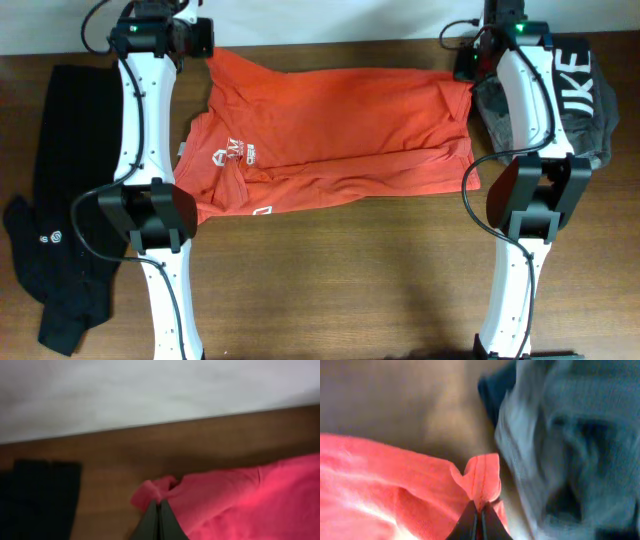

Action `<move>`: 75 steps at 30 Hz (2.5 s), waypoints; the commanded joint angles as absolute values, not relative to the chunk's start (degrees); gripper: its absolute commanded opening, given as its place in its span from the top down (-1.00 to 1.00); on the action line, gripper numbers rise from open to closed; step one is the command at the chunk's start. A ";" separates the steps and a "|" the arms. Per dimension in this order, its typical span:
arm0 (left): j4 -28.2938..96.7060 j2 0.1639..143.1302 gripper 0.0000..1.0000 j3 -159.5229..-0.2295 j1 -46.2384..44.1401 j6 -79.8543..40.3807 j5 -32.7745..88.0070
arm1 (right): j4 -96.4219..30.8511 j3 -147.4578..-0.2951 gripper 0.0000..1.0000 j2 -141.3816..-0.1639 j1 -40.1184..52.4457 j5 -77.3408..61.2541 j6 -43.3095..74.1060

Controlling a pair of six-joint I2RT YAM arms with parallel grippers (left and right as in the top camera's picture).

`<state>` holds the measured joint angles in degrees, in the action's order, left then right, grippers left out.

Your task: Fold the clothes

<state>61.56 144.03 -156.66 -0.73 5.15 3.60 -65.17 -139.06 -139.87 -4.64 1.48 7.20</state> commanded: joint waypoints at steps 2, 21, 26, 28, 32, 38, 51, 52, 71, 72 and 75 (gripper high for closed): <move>65.63 142.37 1.00 -157.71 -0.10 6.09 3.18 | -71.44 -142.30 0.92 -139.87 -4.97 0.60 5.93; 83.64 138.89 0.99 -157.73 0.93 3.25 3.18 | -88.97 -145.58 0.92 -138.96 -10.85 -13.21 3.20; 87.94 136.79 0.99 -157.73 0.93 3.29 3.11 | -89.82 -145.58 0.92 -138.37 -11.00 -13.34 1.85; 89.19 136.79 0.99 -157.71 0.93 3.29 2.31 | -90.06 -145.56 0.92 -138.37 -11.00 -13.30 1.65; 91.00 136.79 0.99 -157.71 1.06 3.27 0.97 | -90.21 -145.56 0.92 -138.37 -11.00 -13.32 1.23; 91.22 136.57 0.99 -157.71 2.96 2.28 1.15 | -90.17 -145.58 0.92 -137.91 -12.08 -13.56 0.71; 92.14 135.66 0.99 -157.73 4.14 2.20 2.07 | -92.25 -145.60 0.92 -136.20 -16.16 -18.68 -1.74; 92.49 135.52 0.99 -157.73 4.12 2.17 2.44 | -92.73 -145.60 0.92 -136.20 -16.16 -18.68 -1.74; 96.73 135.13 0.99 -148.64 4.19 2.17 -0.49 | -96.88 -145.51 0.92 -136.22 -16.03 -18.63 -2.61; 96.71 135.13 0.99 -147.74 4.19 2.17 -0.49 | -96.95 -145.51 0.92 -136.22 -16.03 -18.63 -2.61; 96.73 135.13 0.99 -143.83 4.19 2.20 -0.47 | -97.17 -145.51 0.92 -136.22 -16.03 -17.76 -2.59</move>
<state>96.53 137.12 -147.00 3.88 2.76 0.49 -96.77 -144.14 -139.44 -16.32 -18.11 -1.96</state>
